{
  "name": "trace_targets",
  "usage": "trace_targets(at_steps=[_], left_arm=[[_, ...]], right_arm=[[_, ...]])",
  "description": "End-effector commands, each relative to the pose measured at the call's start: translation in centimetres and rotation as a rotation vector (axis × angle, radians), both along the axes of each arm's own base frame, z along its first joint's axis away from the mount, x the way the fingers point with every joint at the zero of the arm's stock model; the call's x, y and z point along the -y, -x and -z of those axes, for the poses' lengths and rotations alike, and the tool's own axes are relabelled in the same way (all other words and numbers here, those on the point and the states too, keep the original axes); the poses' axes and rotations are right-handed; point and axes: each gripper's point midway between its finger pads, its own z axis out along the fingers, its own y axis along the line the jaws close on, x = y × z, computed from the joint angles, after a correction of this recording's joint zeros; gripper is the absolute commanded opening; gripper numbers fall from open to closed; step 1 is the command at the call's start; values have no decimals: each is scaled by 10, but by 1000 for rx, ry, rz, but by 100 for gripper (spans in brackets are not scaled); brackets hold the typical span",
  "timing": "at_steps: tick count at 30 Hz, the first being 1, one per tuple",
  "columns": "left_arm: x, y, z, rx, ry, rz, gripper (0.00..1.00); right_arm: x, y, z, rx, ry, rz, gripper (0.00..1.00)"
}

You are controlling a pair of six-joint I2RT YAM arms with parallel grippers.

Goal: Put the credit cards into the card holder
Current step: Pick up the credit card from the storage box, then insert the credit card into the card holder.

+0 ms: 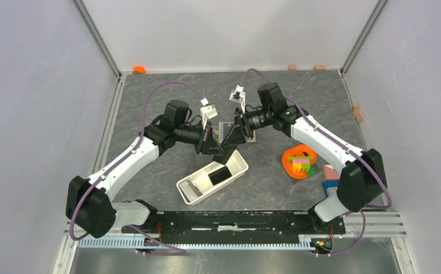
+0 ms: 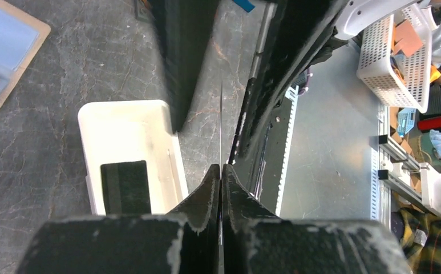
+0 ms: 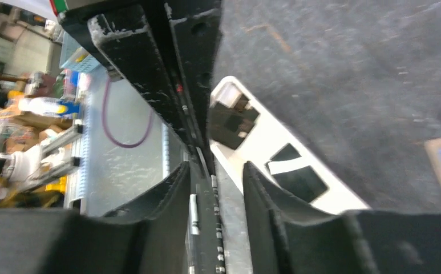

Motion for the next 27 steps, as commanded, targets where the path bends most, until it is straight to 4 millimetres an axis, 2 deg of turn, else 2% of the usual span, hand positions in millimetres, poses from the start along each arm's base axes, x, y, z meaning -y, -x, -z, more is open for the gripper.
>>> trace_targets(at_steps=[1,3,6,8,10,13,18,23,27], left_arm=[[5,-21,3,3,-29,-78,2],[8,-45,13,-30,-64,-192,2],[13,-81,32,-122,-125,-351,2],[20,-102,44,-184,-156,-421,2],[27,-123,54,-238,-174,-483,2],[38,-151,61,-271,-166,-535,2],[52,-183,91,-332,-187,-563,2],[56,-200,115,-374,-199,-583,2],[52,-205,129,-397,-207,-598,2]], right_arm=[[20,-45,-5,56,-8,166,56],[38,-75,7,53,43,317,65],[78,-124,39,58,196,580,66],[99,-146,61,71,299,704,66],[110,-158,80,66,370,763,65],[117,-171,100,63,414,805,60],[123,-186,128,27,462,823,53],[111,-188,148,-29,449,758,48],[107,-187,160,-55,452,732,45]])
